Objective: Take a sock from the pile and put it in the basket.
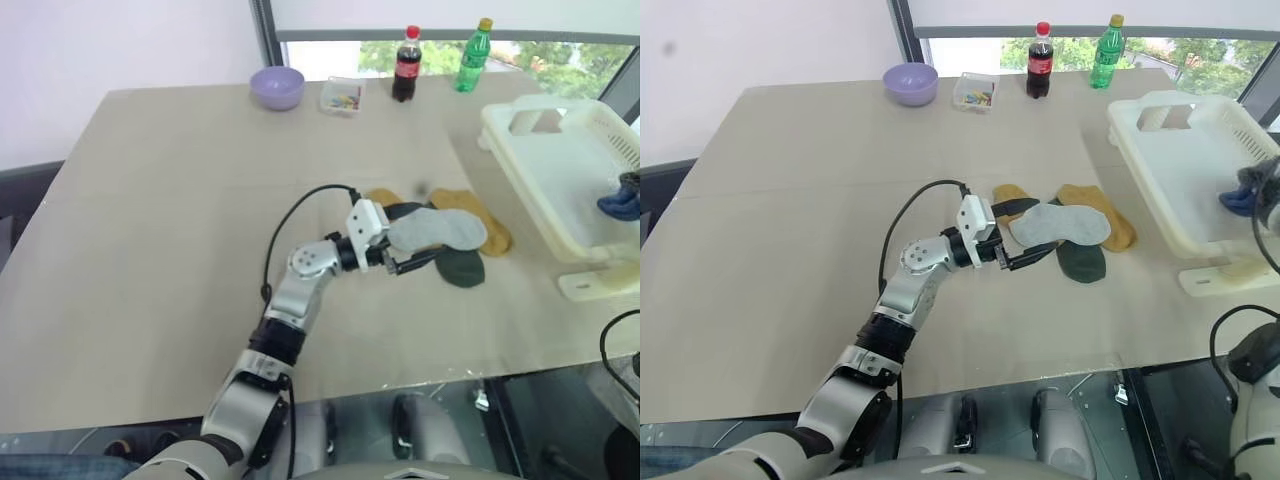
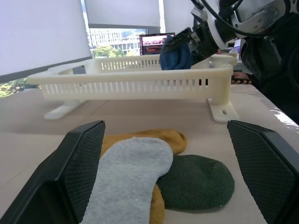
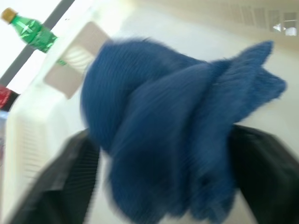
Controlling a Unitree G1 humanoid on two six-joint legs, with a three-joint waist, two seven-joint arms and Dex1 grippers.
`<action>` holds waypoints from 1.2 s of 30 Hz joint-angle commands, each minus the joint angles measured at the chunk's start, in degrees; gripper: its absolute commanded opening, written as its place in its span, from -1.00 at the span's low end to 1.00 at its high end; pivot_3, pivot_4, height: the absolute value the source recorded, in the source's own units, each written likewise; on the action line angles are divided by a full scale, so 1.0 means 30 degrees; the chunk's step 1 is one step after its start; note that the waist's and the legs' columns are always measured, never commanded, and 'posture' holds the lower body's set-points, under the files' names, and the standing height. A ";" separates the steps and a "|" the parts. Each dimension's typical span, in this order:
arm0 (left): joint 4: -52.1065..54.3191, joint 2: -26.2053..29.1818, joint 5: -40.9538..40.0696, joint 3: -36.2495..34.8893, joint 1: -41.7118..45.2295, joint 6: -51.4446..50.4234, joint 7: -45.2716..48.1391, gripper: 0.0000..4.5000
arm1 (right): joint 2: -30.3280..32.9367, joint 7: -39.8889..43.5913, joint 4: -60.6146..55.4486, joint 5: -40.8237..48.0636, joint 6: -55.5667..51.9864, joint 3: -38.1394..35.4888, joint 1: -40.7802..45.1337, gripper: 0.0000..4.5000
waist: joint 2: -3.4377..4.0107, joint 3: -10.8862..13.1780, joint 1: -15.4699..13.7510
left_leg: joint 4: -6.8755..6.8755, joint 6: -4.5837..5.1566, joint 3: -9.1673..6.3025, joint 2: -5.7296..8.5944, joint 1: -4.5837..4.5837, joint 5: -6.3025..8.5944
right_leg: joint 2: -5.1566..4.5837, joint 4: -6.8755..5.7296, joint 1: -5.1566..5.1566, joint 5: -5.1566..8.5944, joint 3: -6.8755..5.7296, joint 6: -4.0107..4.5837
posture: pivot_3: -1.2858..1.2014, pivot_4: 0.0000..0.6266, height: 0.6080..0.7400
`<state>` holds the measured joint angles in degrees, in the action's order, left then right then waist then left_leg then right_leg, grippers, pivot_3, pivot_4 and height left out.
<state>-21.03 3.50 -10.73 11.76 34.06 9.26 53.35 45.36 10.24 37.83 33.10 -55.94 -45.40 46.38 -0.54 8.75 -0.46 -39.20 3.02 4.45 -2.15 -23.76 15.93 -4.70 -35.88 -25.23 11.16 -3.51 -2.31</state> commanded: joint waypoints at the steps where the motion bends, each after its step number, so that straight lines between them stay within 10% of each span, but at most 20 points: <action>1: 0.0261 -0.0030 0.0001 0.0056 0.0099 0.0481 -0.0071 1.00 | 0.0153 0.0330 -0.0764 0.0286 0.0158 0.0469 0.0293 0.99 | 0.0000 0.0000 -0.0072 | 0.0000 0.0000 0.0000 0.0000 -0.0001 0.0000 | 0.0000 0.0001 0.0000 -0.0001 -0.0001 0.0000 | 0.03 -0.52 1.00; 13: 0.0605 0.0312 0.0079 0.0083 -0.0161 0.0406 -0.0003 1.00 | 0.2928 0.3179 -1.3626 -0.0176 -0.2317 0.4719 -0.6127 0.99 | 0.0022 0.0002 -0.0127 | -0.0006 0.0002 -0.0016 0.0000 -0.0014 0.0002 | -0.0011 0.0006 -0.0003 0.0000 -0.0020 -0.0004 | 0.03 -0.52 1.00; 20: 0.1265 0.1388 -0.0176 -0.0314 -0.0424 0.0003 0.0171 1.00 | 0.5353 0.7420 -1.9706 0.0430 -0.0938 0.2395 -1.0976 0.99 | 0.0011 0.0006 -0.0064 | -0.0046 0.0007 -0.0053 -0.0004 -0.0003 0.0006 | -0.0008 0.0002 0.0024 0.0002 -0.0040 -0.0010 | 0.03 -0.52 1.00; 28: 0.4890 0.3991 -0.1971 -0.1251 -0.2514 -0.2576 0.1072 1.00 | 0.0255 1.0083 -2.6999 0.4140 0.1915 0.0396 -1.5912 0.99 | 0.0001 0.0009 -0.0153 | -0.0050 -0.0002 -0.0132 -0.0045 -0.0002 0.0001 | 0.0037 -0.0002 0.0046 0.0001 -0.0090 -0.0010 | 0.03 -0.52 1.00; 36: 0.8338 0.7104 -0.4722 -0.3408 -0.6582 -0.6854 0.1210 1.00 | -0.4409 1.1761 -2.9055 0.3458 0.6430 0.5184 -2.1821 0.99 | -0.0026 0.0003 -0.0104 | -0.0084 -0.0001 -0.0104 -0.0046 0.0065 0.0004 | -0.0008 -0.0011 0.0109 0.0039 -0.0063 -0.0080 | 0.03 -0.52 1.00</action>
<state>0.21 23.59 -22.82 3.44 15.66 -10.06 56.60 33.05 43.47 -48.19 44.77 -41.10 -31.81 -17.34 -0.62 8.76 -0.78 -39.45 3.02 4.12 -2.28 -23.57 15.94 -4.70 -35.92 -24.90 11.29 -3.72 -2.56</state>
